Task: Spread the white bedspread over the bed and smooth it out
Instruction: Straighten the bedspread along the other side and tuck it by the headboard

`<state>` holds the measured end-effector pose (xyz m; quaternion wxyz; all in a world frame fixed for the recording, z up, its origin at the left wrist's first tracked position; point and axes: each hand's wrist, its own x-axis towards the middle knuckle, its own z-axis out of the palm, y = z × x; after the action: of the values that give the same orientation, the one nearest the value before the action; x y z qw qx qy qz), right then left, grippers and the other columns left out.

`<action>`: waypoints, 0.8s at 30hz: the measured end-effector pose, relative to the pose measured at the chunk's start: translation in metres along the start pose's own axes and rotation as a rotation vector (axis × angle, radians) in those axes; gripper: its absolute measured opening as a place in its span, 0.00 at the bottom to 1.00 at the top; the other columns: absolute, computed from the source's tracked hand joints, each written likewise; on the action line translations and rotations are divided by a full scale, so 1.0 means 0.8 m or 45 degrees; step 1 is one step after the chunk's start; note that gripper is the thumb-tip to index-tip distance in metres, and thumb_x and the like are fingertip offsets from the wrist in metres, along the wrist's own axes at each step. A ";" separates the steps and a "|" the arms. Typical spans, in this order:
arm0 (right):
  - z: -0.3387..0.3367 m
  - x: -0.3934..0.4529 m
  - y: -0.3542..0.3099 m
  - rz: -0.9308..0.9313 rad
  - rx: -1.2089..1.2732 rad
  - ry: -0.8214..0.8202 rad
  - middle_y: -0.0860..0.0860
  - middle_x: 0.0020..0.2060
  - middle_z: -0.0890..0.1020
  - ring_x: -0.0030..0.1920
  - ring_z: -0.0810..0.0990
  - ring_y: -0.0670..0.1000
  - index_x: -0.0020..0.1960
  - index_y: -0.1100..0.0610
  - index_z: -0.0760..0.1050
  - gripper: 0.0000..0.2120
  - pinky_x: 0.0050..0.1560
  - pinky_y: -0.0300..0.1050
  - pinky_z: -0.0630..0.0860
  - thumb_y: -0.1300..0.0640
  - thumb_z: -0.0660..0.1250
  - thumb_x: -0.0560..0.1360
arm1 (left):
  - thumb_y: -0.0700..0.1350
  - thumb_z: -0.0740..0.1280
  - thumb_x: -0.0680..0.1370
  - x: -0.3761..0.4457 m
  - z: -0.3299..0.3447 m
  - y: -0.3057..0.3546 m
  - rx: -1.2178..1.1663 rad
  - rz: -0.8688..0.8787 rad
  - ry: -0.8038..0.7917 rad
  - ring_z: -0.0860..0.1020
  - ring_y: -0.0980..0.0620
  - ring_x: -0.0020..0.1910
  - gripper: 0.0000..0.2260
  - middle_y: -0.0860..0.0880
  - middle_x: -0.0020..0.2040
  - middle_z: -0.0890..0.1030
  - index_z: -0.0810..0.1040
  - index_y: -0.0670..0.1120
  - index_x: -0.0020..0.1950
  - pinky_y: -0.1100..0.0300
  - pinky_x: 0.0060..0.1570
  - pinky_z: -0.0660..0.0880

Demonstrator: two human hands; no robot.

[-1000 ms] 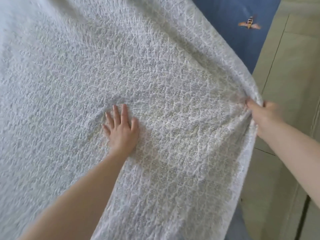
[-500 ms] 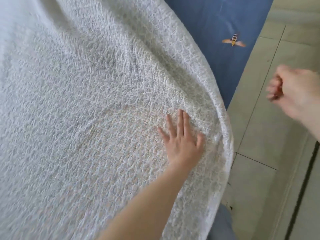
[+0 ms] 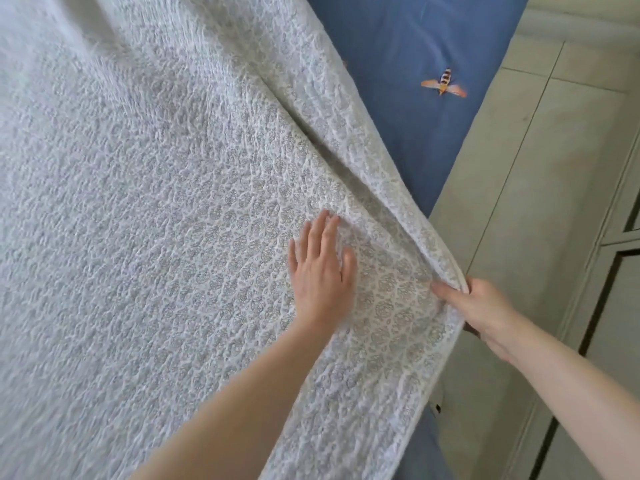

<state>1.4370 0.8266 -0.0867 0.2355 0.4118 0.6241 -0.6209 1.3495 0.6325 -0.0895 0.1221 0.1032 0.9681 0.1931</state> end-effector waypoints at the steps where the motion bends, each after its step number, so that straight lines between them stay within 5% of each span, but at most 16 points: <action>1: 0.001 0.002 -0.001 0.009 -0.071 0.024 0.49 0.44 0.83 0.45 0.83 0.51 0.60 0.61 0.78 0.14 0.50 0.48 0.79 0.57 0.70 0.76 | 0.57 0.45 0.82 0.012 -0.005 -0.009 0.028 -0.021 0.008 0.44 0.55 0.80 0.26 0.56 0.82 0.50 0.53 0.55 0.81 0.47 0.79 0.42; 4: 0.009 0.006 -0.040 -0.108 -0.149 0.054 0.46 0.45 0.82 0.45 0.81 0.48 0.59 0.56 0.77 0.15 0.50 0.49 0.78 0.61 0.72 0.73 | 0.58 0.45 0.84 0.049 -0.010 -0.039 0.114 -0.159 -0.081 0.36 0.54 0.79 0.26 0.57 0.81 0.39 0.42 0.56 0.81 0.45 0.78 0.39; 6: 0.017 0.013 -0.086 -0.287 -0.098 0.062 0.45 0.48 0.81 0.47 0.80 0.45 0.58 0.52 0.75 0.15 0.46 0.44 0.76 0.54 0.72 0.73 | 0.59 0.41 0.83 0.061 -0.003 -0.045 0.211 -0.195 -0.106 0.32 0.53 0.78 0.27 0.56 0.80 0.34 0.36 0.56 0.80 0.43 0.78 0.37; 8: 0.036 0.029 -0.123 -0.367 -0.099 0.108 0.51 0.46 0.82 0.44 0.80 0.50 0.57 0.59 0.78 0.21 0.45 0.47 0.76 0.44 0.70 0.73 | 0.61 0.38 0.82 0.063 0.005 -0.039 0.281 -0.217 -0.086 0.30 0.52 0.77 0.28 0.55 0.79 0.32 0.33 0.55 0.80 0.44 0.77 0.35; 11: 0.052 0.064 -0.160 -0.366 -0.070 0.099 0.58 0.38 0.77 0.37 0.76 0.55 0.53 0.68 0.78 0.22 0.38 0.47 0.72 0.47 0.69 0.76 | 0.61 0.37 0.81 0.060 0.011 -0.036 0.297 -0.237 -0.037 0.30 0.53 0.78 0.29 0.55 0.79 0.32 0.33 0.55 0.80 0.44 0.77 0.36; 14: -0.011 0.091 -0.158 -0.455 0.094 0.402 0.56 0.39 0.78 0.39 0.77 0.56 0.44 0.61 0.78 0.12 0.38 0.48 0.72 0.51 0.66 0.76 | 0.61 0.40 0.82 0.063 0.012 -0.040 0.292 -0.230 -0.004 0.31 0.54 0.78 0.29 0.56 0.80 0.34 0.35 0.55 0.80 0.45 0.78 0.37; 16: -0.056 0.091 -0.121 -0.320 0.031 0.565 0.56 0.38 0.77 0.38 0.75 0.56 0.48 0.64 0.76 0.13 0.34 0.45 0.67 0.52 0.64 0.78 | 0.60 0.41 0.82 0.058 0.012 -0.038 0.290 -0.222 0.015 0.32 0.55 0.78 0.29 0.56 0.80 0.35 0.36 0.56 0.81 0.45 0.78 0.37; 20: -0.057 0.091 -0.107 -0.185 0.132 0.356 0.51 0.43 0.82 0.43 0.80 0.52 0.53 0.56 0.77 0.07 0.43 0.46 0.77 0.59 0.68 0.75 | 0.60 0.40 0.81 0.061 0.015 -0.038 0.350 -0.222 0.052 0.32 0.55 0.78 0.29 0.55 0.80 0.34 0.36 0.55 0.80 0.46 0.78 0.37; 22: -0.041 0.098 -0.138 -0.203 0.204 0.291 0.49 0.50 0.82 0.49 0.81 0.51 0.56 0.52 0.75 0.15 0.52 0.49 0.78 0.55 0.72 0.72 | 0.59 0.40 0.81 0.061 0.018 -0.039 0.364 -0.219 0.049 0.32 0.55 0.78 0.29 0.55 0.80 0.34 0.36 0.55 0.81 0.46 0.78 0.38; 24: -0.025 0.109 -0.167 -0.240 0.130 0.296 0.47 0.49 0.79 0.48 0.79 0.49 0.59 0.54 0.72 0.22 0.49 0.47 0.75 0.46 0.74 0.70 | 0.59 0.41 0.81 0.060 0.019 -0.040 0.371 -0.220 0.053 0.33 0.54 0.79 0.29 0.55 0.81 0.34 0.36 0.55 0.81 0.46 0.78 0.38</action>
<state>1.2858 0.8801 -0.0770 0.0813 0.4318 0.6507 -0.6193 1.3031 0.6205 -0.1257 0.1019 0.0322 0.9934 0.0414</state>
